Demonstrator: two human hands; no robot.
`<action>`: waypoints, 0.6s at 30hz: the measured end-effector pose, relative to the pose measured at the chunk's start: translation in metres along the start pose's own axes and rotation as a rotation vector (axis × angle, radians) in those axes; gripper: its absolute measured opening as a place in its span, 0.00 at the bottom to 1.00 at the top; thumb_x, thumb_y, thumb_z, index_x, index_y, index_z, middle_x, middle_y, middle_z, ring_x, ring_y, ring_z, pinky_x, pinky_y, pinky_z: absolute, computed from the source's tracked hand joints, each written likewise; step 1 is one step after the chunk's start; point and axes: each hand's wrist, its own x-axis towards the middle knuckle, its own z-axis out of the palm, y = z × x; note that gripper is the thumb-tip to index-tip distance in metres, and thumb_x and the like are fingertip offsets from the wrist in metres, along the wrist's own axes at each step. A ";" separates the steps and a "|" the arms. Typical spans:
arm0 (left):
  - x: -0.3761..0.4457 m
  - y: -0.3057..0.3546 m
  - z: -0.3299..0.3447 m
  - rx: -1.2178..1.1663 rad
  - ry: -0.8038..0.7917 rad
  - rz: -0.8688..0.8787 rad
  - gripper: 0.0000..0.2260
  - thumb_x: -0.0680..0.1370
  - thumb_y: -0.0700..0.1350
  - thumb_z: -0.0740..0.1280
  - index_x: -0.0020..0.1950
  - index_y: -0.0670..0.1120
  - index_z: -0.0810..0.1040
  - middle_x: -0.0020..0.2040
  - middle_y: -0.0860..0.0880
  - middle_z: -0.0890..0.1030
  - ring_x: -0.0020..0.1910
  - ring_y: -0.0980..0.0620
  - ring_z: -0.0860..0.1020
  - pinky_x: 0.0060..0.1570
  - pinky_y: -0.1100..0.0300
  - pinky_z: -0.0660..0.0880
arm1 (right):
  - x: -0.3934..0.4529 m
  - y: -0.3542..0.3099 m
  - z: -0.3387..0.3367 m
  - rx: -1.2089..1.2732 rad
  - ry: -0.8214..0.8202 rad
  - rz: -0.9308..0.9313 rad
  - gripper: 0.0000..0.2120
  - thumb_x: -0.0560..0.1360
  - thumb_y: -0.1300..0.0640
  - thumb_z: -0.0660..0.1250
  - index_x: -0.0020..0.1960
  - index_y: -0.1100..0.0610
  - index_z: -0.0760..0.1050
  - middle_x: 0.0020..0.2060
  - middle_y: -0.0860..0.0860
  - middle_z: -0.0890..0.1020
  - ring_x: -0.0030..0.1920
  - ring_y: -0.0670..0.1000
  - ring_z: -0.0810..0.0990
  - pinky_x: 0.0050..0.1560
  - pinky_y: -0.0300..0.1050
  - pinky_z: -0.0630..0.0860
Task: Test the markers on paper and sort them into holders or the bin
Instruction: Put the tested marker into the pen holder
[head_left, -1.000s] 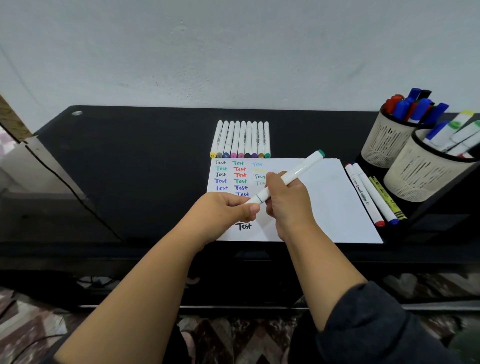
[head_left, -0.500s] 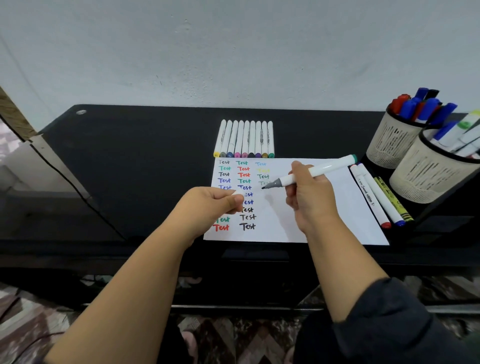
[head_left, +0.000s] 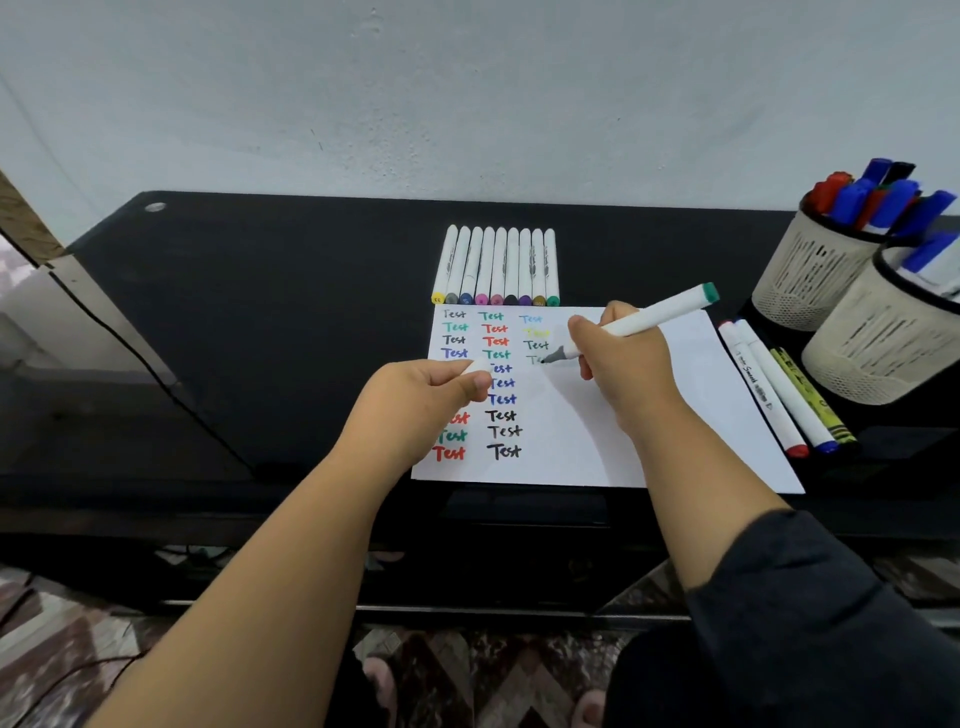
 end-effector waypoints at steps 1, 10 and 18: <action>0.001 -0.001 0.001 0.008 0.005 0.005 0.09 0.75 0.54 0.68 0.52 0.53 0.83 0.54 0.54 0.81 0.45 0.58 0.77 0.40 0.62 0.74 | 0.001 0.001 0.002 -0.016 -0.011 -0.007 0.16 0.74 0.59 0.64 0.33 0.54 0.59 0.23 0.50 0.70 0.21 0.42 0.67 0.25 0.34 0.64; 0.009 -0.004 0.006 0.011 0.069 0.010 0.15 0.75 0.56 0.67 0.61 0.56 0.78 0.40 0.63 0.76 0.38 0.61 0.76 0.32 0.67 0.70 | 0.002 0.008 0.013 -0.076 -0.057 -0.028 0.15 0.74 0.57 0.64 0.34 0.53 0.58 0.34 0.57 0.69 0.35 0.51 0.66 0.36 0.43 0.63; 0.008 -0.004 0.007 -0.022 0.088 0.015 0.16 0.75 0.55 0.67 0.62 0.55 0.78 0.57 0.54 0.80 0.46 0.57 0.78 0.44 0.58 0.78 | 0.001 0.009 0.014 -0.127 -0.057 -0.058 0.16 0.74 0.60 0.62 0.34 0.54 0.56 0.32 0.56 0.66 0.35 0.51 0.64 0.34 0.43 0.61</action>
